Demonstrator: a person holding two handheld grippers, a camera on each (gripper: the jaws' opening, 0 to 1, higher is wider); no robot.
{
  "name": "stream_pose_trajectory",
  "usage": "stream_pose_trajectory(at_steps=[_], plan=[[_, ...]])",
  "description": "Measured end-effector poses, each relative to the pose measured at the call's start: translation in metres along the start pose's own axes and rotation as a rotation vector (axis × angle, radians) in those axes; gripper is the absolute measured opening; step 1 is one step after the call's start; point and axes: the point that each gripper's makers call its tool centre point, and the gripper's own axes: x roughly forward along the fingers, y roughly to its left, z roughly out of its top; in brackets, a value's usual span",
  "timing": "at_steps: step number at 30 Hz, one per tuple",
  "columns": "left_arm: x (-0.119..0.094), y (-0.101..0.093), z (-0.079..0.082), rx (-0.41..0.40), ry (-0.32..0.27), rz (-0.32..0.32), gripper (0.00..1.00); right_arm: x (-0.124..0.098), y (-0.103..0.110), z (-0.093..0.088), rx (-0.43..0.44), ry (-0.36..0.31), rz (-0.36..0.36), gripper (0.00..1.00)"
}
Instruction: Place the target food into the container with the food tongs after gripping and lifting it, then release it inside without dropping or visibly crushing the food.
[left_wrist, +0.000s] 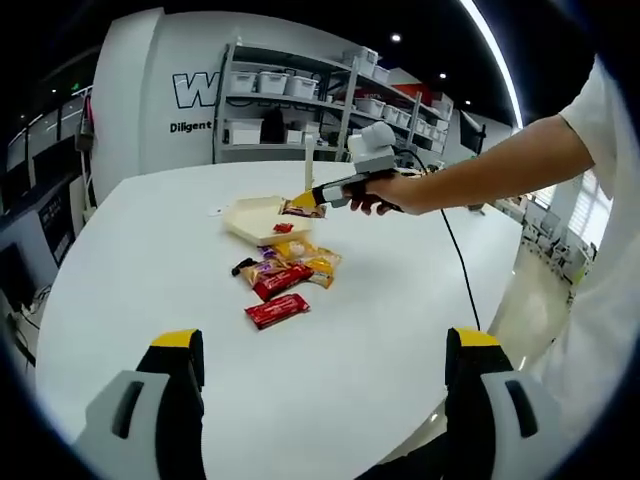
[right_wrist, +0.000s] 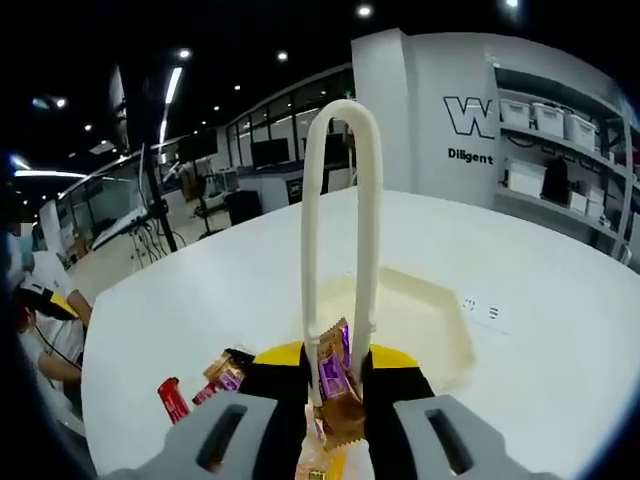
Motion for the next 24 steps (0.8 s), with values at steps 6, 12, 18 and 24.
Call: stream_pose_trajectory(at_steps=[6, 12, 18, 24], plan=[[0.002, 0.003, 0.000, 0.001, 0.011, 0.009, 0.99, 0.019, -0.008, -0.009, -0.025, 0.025, 0.009, 0.14], [0.004, 0.008, -0.004, -0.002, 0.027, 0.025, 0.99, 0.029, -0.012, -0.020, -0.016, 0.045, 0.009, 0.14], [0.003, 0.009, -0.006, -0.001, 0.042, 0.031, 0.99, 0.029, -0.004, -0.027, -0.006, 0.075, 0.017, 0.15], [0.000, 0.013, -0.002, -0.046, 0.017, 0.047, 0.99, 0.036, -0.004, -0.026, -0.003, 0.069, 0.024, 0.15]])
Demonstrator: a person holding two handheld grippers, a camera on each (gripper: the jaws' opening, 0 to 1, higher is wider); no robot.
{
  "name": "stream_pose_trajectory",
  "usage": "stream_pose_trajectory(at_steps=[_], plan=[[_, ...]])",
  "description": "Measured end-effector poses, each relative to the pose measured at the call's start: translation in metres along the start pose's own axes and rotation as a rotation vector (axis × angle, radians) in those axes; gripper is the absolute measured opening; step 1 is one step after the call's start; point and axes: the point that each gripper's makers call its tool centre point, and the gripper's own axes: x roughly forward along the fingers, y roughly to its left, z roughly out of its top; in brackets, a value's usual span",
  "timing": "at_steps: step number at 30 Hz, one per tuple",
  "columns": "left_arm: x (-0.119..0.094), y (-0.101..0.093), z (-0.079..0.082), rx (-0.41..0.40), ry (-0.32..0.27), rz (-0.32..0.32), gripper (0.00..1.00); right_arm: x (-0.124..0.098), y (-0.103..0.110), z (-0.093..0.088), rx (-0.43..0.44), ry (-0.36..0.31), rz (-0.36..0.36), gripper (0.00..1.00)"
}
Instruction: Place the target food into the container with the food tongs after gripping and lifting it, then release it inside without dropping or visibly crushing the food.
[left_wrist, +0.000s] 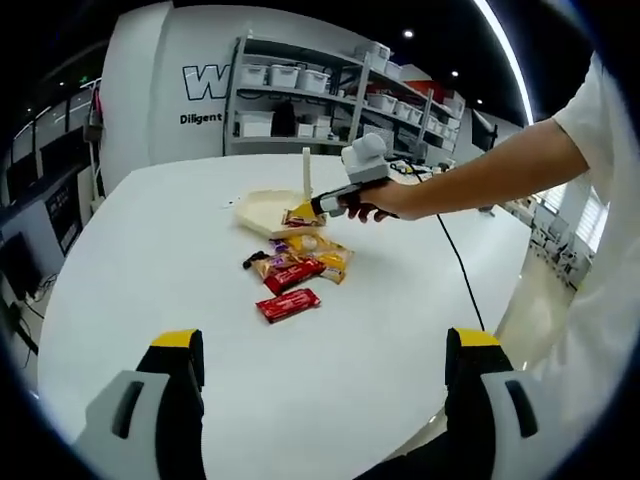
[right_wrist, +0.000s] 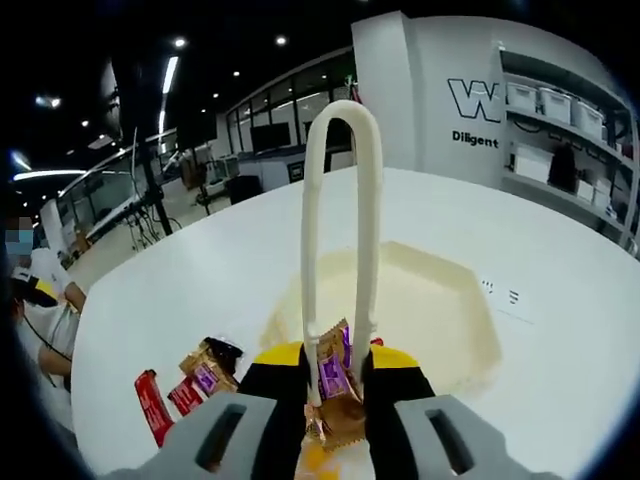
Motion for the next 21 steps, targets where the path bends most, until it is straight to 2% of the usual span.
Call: stream_pose_trajectory(at_steps=[13, 21], plan=[[0.002, 0.006, 0.000, -0.014, 0.001, 0.026, 0.99, 0.019, -0.013, -0.004, -0.045, 0.044, -0.022, 0.16], [0.000, 0.007, -0.002, -0.028, 0.006, 0.042, 0.99, 0.023, -0.014, -0.003, -0.032, 0.027, -0.020, 0.18]])
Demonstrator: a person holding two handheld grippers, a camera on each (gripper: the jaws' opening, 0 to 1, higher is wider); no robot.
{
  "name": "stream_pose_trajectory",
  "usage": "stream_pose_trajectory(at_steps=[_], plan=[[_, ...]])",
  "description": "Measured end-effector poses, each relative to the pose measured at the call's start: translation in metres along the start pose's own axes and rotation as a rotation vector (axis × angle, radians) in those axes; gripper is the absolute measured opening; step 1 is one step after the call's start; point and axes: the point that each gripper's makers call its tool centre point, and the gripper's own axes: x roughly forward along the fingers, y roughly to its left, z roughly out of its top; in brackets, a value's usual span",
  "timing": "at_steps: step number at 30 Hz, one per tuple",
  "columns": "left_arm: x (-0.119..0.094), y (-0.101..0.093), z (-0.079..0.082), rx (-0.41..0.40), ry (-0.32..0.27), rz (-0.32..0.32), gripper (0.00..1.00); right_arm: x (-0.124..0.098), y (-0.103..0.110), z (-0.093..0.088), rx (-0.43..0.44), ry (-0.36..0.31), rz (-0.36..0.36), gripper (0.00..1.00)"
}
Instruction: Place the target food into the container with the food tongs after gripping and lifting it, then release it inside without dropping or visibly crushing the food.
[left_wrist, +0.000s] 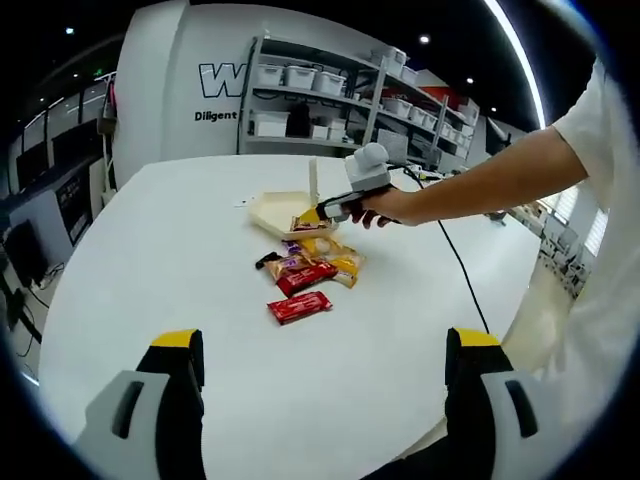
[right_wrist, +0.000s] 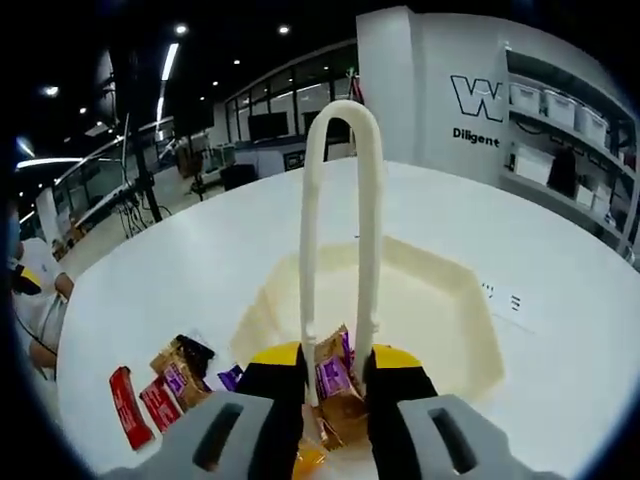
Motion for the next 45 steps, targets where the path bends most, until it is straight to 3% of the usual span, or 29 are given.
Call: stream_pose_trajectory(at_steps=[8, 14, 26, 36, 45], plan=[[0.000, -0.001, 0.002, 0.010, 0.003, 0.000, 0.99, -0.006, -0.004, 0.011, 0.008, -0.043, -0.012, 0.18], [0.000, -0.004, 0.003, 0.018, 0.002, -0.010, 0.99, -0.023, -0.009, 0.021, 0.041, -0.108, -0.016, 0.18], [0.001, -0.016, 0.005, 0.047, -0.008, -0.044, 0.99, -0.051, -0.011, 0.018, 0.084, -0.133, -0.028, 0.18], [-0.002, -0.030, 0.001, 0.061, -0.017, -0.065, 0.99, -0.081, 0.008, 0.011, 0.114, -0.156, -0.019, 0.18], [-0.003, -0.033, -0.005, 0.062, -0.019, -0.061, 0.99, -0.108, 0.045, -0.008, 0.116, -0.158, 0.002, 0.19]])
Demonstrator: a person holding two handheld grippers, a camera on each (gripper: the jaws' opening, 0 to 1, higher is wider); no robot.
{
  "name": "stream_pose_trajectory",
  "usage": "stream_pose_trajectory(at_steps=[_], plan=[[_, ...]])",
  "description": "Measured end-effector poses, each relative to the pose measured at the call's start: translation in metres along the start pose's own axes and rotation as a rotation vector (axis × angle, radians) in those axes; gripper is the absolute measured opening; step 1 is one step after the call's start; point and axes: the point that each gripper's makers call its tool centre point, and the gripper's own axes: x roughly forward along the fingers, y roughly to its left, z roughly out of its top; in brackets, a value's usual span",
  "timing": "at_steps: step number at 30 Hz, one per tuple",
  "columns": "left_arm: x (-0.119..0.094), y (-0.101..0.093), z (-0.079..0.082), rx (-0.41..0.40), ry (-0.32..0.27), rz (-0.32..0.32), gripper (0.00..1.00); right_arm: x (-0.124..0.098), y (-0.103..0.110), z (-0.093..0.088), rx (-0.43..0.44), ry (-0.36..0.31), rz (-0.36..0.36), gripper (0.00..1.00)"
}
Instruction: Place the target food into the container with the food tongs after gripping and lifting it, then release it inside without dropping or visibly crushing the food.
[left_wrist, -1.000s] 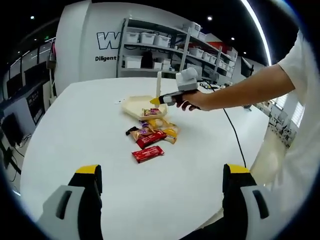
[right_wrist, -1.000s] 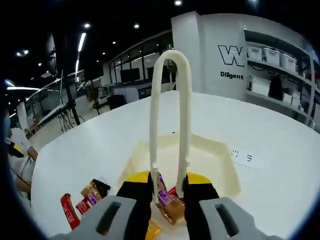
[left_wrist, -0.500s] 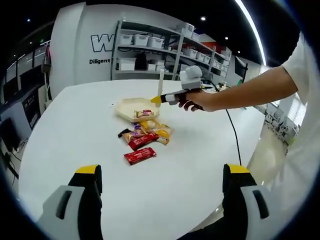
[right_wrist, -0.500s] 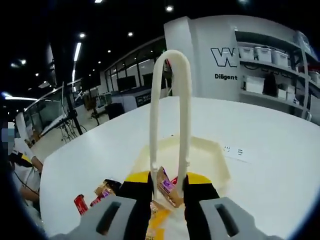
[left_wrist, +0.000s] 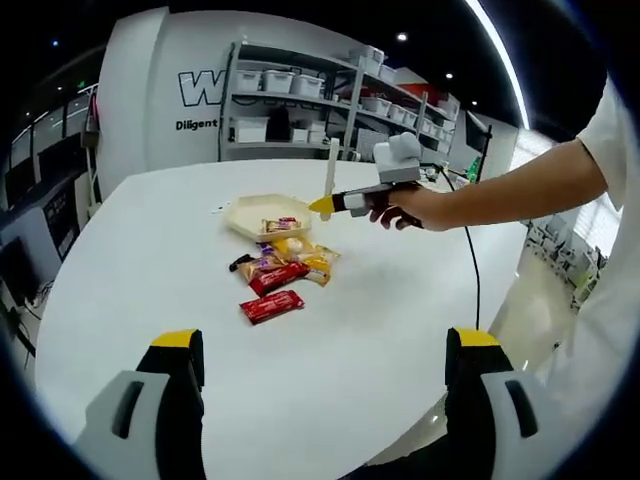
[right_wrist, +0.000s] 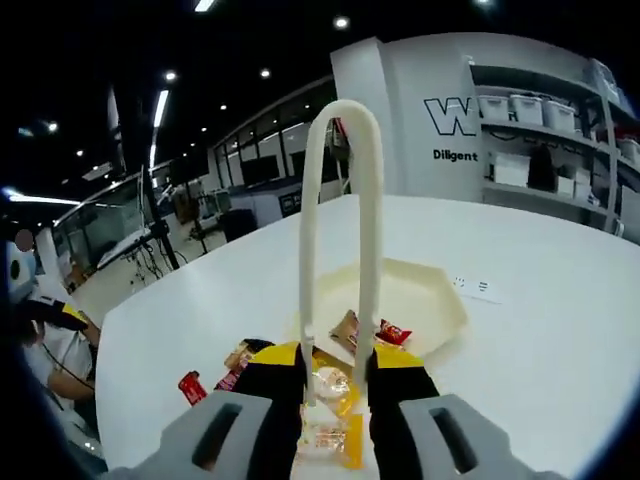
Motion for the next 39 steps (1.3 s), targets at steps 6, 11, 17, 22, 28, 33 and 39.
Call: stream_pose_trajectory(at_steps=[6, 11, 17, 22, 28, 33, 39], plan=[[-0.001, -0.006, -0.001, 0.006, -0.003, -0.013, 0.99, -0.012, 0.018, -0.015, 0.013, 0.004, 0.007, 0.19], [-0.003, -0.009, 0.000, 0.012, -0.009, -0.019, 0.99, -0.015, 0.024, -0.024, 0.014, 0.013, 0.000, 0.19], [-0.004, -0.011, 0.002, 0.023, -0.007, -0.029, 0.99, -0.012, 0.028, -0.035, -0.002, 0.006, -0.014, 0.21], [-0.005, -0.013, 0.002, 0.023, -0.011, -0.031, 0.99, -0.005, 0.030, -0.041, -0.020, -0.001, -0.025, 0.21], [-0.008, -0.014, -0.002, 0.021, -0.004, -0.031, 0.99, 0.000, 0.024, -0.045, -0.025, -0.016, -0.056, 0.22], [-0.012, -0.011, -0.005, 0.024, 0.007, -0.022, 0.99, 0.003, 0.018, -0.049, -0.026, -0.020, -0.075, 0.23], [-0.014, -0.008, -0.007, 0.022, 0.015, -0.015, 0.99, 0.006, 0.015, -0.056, -0.026, -0.022, -0.079, 0.23]])
